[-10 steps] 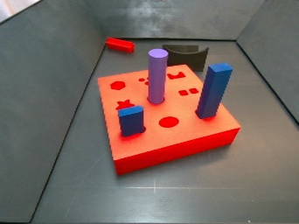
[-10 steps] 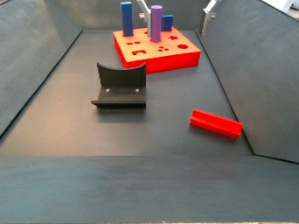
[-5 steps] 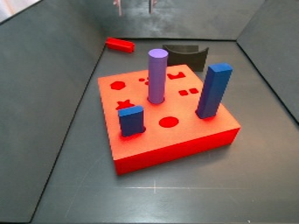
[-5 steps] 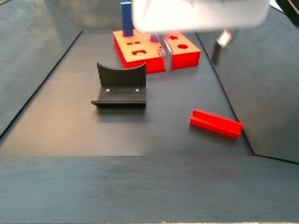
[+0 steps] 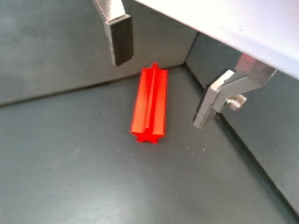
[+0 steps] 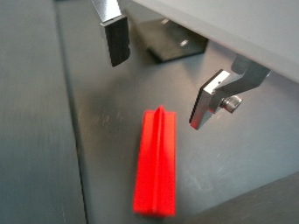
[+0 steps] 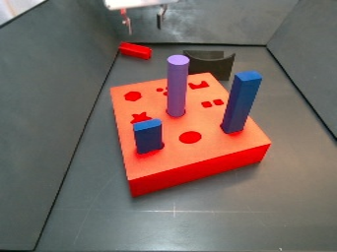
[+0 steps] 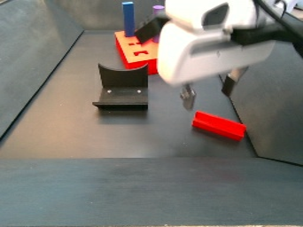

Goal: Pick up the star object. Move up. Place the star object on the fixture. Regrasp the star object. Move to above the board. Insert the star object.
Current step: Pick up the star object.

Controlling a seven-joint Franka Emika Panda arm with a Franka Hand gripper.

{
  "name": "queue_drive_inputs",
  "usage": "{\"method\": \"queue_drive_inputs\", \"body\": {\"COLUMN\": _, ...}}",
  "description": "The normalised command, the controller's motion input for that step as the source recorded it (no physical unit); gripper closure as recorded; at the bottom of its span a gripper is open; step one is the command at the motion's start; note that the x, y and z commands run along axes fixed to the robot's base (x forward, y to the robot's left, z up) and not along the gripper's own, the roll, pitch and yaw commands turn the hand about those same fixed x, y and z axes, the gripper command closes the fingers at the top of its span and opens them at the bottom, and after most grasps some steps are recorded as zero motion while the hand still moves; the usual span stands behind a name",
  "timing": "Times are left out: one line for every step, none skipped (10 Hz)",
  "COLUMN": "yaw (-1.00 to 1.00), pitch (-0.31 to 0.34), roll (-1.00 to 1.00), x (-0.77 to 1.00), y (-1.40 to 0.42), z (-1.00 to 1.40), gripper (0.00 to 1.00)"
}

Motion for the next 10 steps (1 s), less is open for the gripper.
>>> {"method": "queue_drive_inputs", "body": {"yaw": 0.66, "pitch": -0.019, "roll": 0.01, "x": -0.17, "y": 0.21, "z": -1.00, "gripper": 0.00}}
{"method": "queue_drive_inputs", "body": {"yaw": 0.61, "pitch": 0.000, "roll": 0.00, "x": -0.18, "y": 0.23, "z": -1.00, "gripper": 0.00}}
{"method": "queue_drive_inputs", "body": {"yaw": 0.58, "pitch": 0.000, "roll": 0.01, "x": -0.20, "y": 0.20, "z": -1.00, "gripper": 0.00}}
{"method": "queue_drive_inputs", "body": {"yaw": 0.61, "pitch": 0.000, "roll": 0.01, "x": -0.05, "y": -0.05, "z": -1.00, "gripper": 0.00}}
{"method": "queue_drive_inputs", "body": {"yaw": 0.67, "pitch": 0.000, "roll": 0.00, "x": 0.08, "y": -0.26, "z": -1.00, "gripper": 0.00}}
{"method": "queue_drive_inputs", "body": {"yaw": 0.65, "pitch": 0.000, "roll": 0.00, "x": 0.13, "y": -0.32, "z": -1.00, "gripper": 0.00}}
{"method": "queue_drive_inputs", "body": {"yaw": 0.60, "pitch": 0.000, "roll": 0.00, "x": 0.14, "y": -0.31, "z": -1.00, "gripper": 0.00}}
{"method": "queue_drive_inputs", "body": {"yaw": 0.55, "pitch": 0.000, "roll": 0.00, "x": 0.13, "y": -0.28, "z": -1.00, "gripper": 0.00}}
{"method": "queue_drive_inputs", "body": {"yaw": 0.00, "pitch": -0.014, "roll": -0.03, "x": 0.00, "y": 0.01, "z": 0.00, "gripper": 0.00}}
{"method": "queue_drive_inputs", "body": {"yaw": 0.00, "pitch": 0.000, "roll": 0.00, "x": 0.00, "y": 0.00, "z": 0.00, "gripper": 0.00}}
